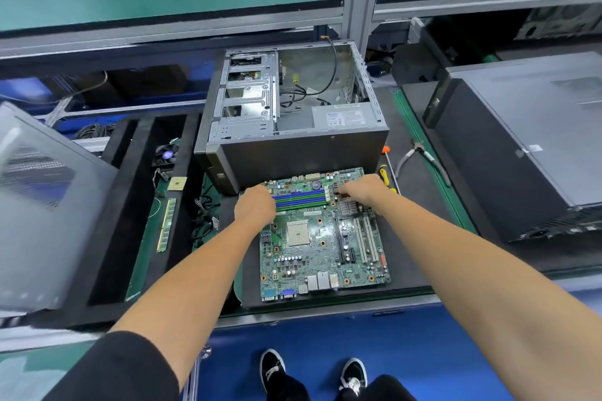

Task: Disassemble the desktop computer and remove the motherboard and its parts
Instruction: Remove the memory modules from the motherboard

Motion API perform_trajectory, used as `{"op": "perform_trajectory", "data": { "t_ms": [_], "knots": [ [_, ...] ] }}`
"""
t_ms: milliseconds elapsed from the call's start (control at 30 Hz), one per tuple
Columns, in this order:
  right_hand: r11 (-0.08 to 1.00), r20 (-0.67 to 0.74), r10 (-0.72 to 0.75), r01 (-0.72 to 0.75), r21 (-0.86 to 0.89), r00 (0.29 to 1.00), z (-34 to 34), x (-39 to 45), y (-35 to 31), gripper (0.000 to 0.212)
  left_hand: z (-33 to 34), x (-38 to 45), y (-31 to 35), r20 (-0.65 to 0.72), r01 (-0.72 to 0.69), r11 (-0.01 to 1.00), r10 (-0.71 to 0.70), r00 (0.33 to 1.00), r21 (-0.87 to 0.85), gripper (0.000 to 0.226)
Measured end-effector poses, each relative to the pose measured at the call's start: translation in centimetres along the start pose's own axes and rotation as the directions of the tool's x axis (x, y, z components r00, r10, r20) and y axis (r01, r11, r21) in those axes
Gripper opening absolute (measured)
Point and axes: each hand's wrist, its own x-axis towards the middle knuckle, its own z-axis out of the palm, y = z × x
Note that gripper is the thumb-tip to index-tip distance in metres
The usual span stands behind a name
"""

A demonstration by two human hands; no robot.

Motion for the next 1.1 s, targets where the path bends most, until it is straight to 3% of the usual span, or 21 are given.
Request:
{"op": "perform_trajectory", "data": {
  "t_ms": [100,200,333,467,533,667,933,1100],
  "knots": [
    [0.989,-0.037,0.021,-0.015,0.147,0.999,-0.1,-0.2,0.3,0.038,-0.4,-0.1,-0.4,-0.007,-0.032,0.999,0.031,0.999,-0.016,0.013],
    [0.947,-0.049,0.039,-0.021,0.32,0.998,-0.1,-0.4,0.8,0.042,-0.3,-0.1,-0.9,-0.049,0.004,0.997,-0.008,0.999,-0.083,0.03],
    [0.899,-0.004,0.001,0.0,0.437,1.0,0.0,-0.8,0.9,0.044,0.3,-0.4,-1.6,-0.058,0.048,0.99,-0.056,0.997,-0.129,0.034],
    [0.83,0.09,0.025,-0.071,0.553,0.996,0.1,-0.6,1.4,0.074,0.3,-0.6,-2.1,-0.044,0.082,0.985,-0.089,0.995,-0.154,0.034],
    [0.822,0.157,0.031,-0.114,0.558,0.987,0.0,-0.7,1.4,0.083,0.3,-0.6,-2.3,-0.04,0.093,0.981,-0.101,0.994,-0.17,0.036],
    [0.812,0.23,0.003,-0.136,0.567,0.973,0.1,-1.0,1.2,0.079,0.4,-0.3,-2.7,-0.025,0.113,0.972,-0.121,0.992,-0.207,0.042],
    [0.799,0.182,-0.044,-0.074,0.596,0.982,0.0,-1.4,0.4,0.076,0.5,-0.6,-3.0,0.023,0.204,0.899,-0.211,0.977,-0.388,0.041],
    [0.794,0.173,-0.04,-0.074,0.603,0.984,0.4,-1.6,0.3,0.068,0.5,-1.2,-3.2,0.067,0.184,0.888,-0.172,0.983,-0.422,0.049]
  ]
}}
